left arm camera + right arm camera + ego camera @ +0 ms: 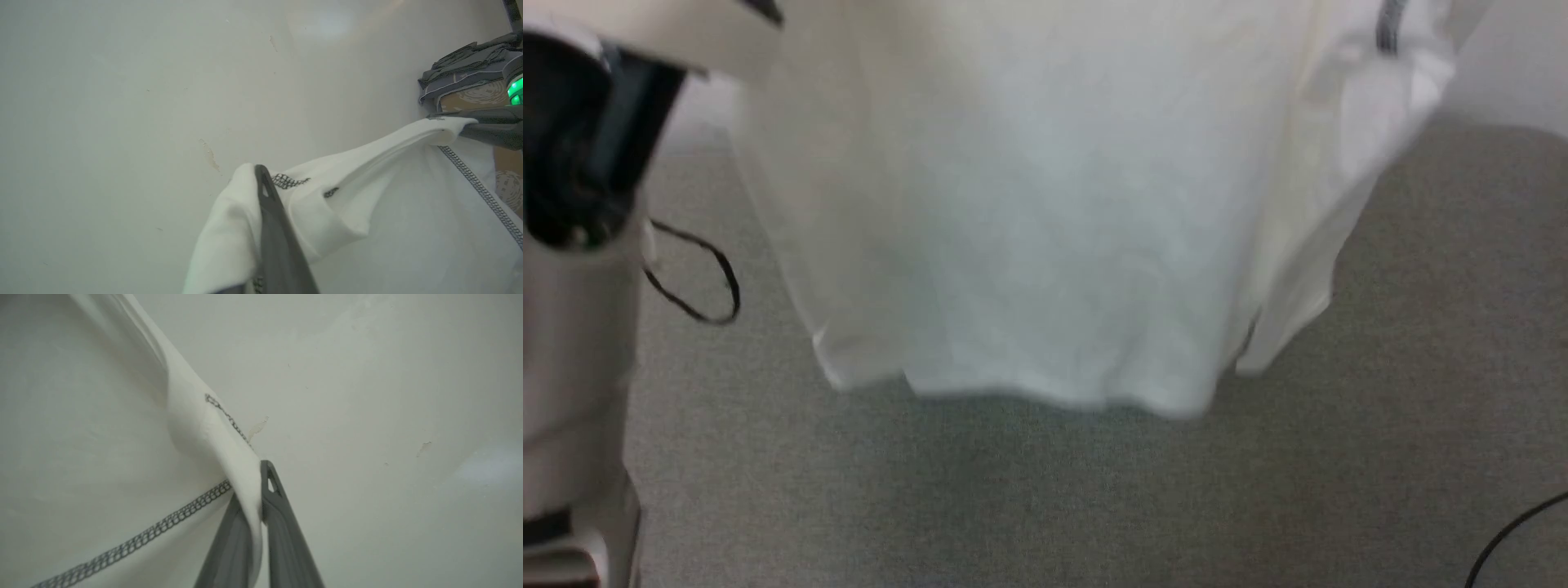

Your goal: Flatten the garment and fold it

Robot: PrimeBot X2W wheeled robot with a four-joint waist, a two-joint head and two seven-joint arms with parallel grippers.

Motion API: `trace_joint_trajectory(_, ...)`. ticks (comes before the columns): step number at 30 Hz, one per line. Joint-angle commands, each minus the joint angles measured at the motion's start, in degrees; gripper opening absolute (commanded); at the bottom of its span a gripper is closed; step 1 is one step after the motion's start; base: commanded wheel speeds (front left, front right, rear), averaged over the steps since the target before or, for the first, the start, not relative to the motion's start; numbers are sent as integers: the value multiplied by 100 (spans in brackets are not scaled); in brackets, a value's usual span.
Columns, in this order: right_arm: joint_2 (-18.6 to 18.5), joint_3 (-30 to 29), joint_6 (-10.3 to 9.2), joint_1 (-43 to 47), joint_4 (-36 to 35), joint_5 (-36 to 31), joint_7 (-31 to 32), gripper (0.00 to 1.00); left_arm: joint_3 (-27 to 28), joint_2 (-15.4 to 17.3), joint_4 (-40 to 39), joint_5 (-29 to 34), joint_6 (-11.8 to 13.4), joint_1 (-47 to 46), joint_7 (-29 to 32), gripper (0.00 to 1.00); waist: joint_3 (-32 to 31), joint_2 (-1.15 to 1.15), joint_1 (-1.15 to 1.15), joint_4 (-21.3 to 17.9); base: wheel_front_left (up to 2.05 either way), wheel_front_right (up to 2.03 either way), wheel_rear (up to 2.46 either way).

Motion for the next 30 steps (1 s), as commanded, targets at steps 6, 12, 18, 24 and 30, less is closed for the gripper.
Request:
trace_joint_trajectory(6, 454, 717, -56, -1712, 1555, -60, -487, 0, -44, 191, 1303, 294, -190, -1540, -282, 0, 1688, 0, 0, -129, 0, 0, 0)
trace_joint_trajectory(12, 1085, 892, -56, -2816, 3158, -339, -1101, 0, -47, 143, 2616, 550, -263, -2856, -1043, 0, 2337, 0, 0, -189, 0, 0, 0)
trace_joint_trajectory(18, 1673, 774, -56, -3191, 4284, -618, -1495, 0, -110, 43, 3687, 660, -306, -3483, -1795, 0, 2705, 0, 0, -131, 0, 0, 0)
trace_joint_trajectory(24, 2036, 773, -56, -2847, 4639, -863, -1618, 0, -348, -138, 4371, 584, -356, -3267, -2293, 0, 2819, 0, 0, 39, 0, 0, 0)
trace_joint_trajectory(30, 2284, 398, -56, -1647, 4238, -967, -1625, 0, -702, -449, 4849, 438, -382, -2320, -2699, 0, 2522, 0, 0, 194, 0, 0, 0)
